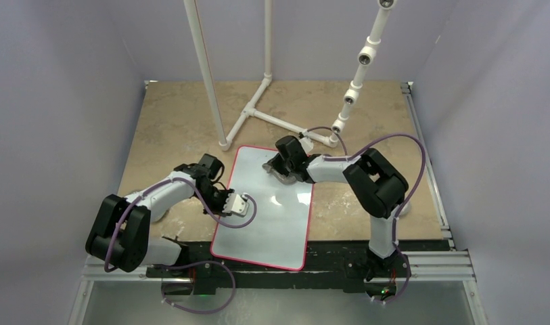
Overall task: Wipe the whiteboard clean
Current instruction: Erase the whiteboard at the center of the board.
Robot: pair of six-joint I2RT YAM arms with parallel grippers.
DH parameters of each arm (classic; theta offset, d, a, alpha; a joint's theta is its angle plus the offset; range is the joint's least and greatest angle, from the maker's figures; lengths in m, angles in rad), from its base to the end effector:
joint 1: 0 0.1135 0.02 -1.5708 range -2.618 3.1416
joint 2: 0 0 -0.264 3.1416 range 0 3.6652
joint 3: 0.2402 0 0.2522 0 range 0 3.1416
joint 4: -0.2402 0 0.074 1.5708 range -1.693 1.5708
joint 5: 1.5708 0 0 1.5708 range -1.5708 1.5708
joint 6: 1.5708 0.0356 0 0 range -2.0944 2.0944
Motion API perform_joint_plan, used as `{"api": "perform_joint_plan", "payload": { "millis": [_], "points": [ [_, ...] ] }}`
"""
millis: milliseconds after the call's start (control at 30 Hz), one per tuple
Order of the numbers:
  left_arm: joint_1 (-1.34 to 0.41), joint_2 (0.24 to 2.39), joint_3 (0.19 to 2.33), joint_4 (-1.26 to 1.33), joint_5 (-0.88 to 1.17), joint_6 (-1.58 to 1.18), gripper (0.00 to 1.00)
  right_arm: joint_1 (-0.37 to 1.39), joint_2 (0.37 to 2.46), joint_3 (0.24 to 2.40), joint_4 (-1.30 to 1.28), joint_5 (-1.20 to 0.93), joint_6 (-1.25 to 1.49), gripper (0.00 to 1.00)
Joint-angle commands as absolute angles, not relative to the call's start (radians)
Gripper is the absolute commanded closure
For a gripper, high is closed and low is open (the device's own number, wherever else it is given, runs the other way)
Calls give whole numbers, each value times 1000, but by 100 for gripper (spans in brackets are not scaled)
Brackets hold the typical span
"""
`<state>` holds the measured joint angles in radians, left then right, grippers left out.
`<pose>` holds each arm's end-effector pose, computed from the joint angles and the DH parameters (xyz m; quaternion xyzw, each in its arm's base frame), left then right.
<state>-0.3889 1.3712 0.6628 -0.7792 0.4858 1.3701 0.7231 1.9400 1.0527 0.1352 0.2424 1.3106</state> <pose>0.1801 -0.0918 0.1533 0.7535 0.6106 -0.1929 0.1488 0.3024 0.2555 0.1335 0.3097 0.8577 0.2777 0.3022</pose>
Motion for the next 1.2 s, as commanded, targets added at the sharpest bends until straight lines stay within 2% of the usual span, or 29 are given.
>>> {"api": "perform_joint_plan", "payload": {
  "millis": [0, 167, 267, 333, 600, 733, 900, 1067, 1167],
  "points": [
    [-387, 1442, 574, -724, 251, 1407, 78, 715, 2104, 1121, -104, 377, 1285, 100],
    [-387, 1451, 569, -725, 236, 1409, 78, 808, 2305, 1455, -163, 310, 1255, 100],
    [-387, 1452, 565, -724, 226, 1410, 79, 828, 2346, 1524, -209, 295, 1258, 100],
    [-387, 1454, 566, -727, 225, 1409, 79, 822, 2311, 1448, -193, 284, 1263, 100],
    [-387, 1455, 568, -723, 221, 1399, 79, 716, 2032, 892, -45, 414, 1247, 100],
    [-387, 1456, 572, -725, 222, 1395, 79, 692, 2014, 812, -35, 449, 1255, 100],
    [-387, 1449, 585, -742, 232, 1405, 80, 747, 2135, 1019, -22, 391, 1223, 100],
    [-390, 1440, 583, -756, 238, 1416, 80, 908, 2308, 1380, -136, 370, 1186, 100],
    [-388, 1439, 582, -760, 225, 1413, 81, 923, 2355, 1459, -178, 317, 1192, 100]
  ]
}}
